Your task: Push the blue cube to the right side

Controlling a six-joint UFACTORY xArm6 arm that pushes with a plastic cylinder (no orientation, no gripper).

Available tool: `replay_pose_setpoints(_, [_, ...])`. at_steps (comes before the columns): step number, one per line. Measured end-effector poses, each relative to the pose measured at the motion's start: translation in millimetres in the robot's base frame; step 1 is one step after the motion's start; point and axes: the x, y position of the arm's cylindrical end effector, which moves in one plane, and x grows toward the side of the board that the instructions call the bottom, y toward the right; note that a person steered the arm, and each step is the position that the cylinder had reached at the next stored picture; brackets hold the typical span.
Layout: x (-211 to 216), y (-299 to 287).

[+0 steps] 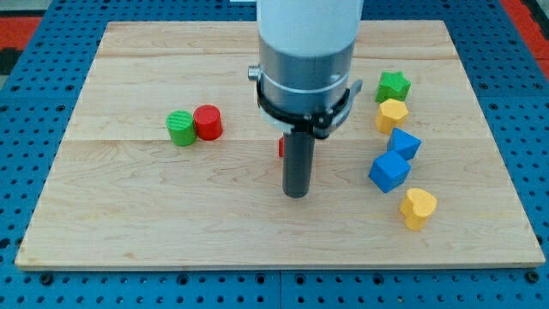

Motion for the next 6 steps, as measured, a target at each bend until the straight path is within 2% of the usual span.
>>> replay_pose_setpoints(1, [-12, 1])
replay_pose_setpoints(3, [-14, 56])
replay_pose_setpoints(6, [-27, 95])
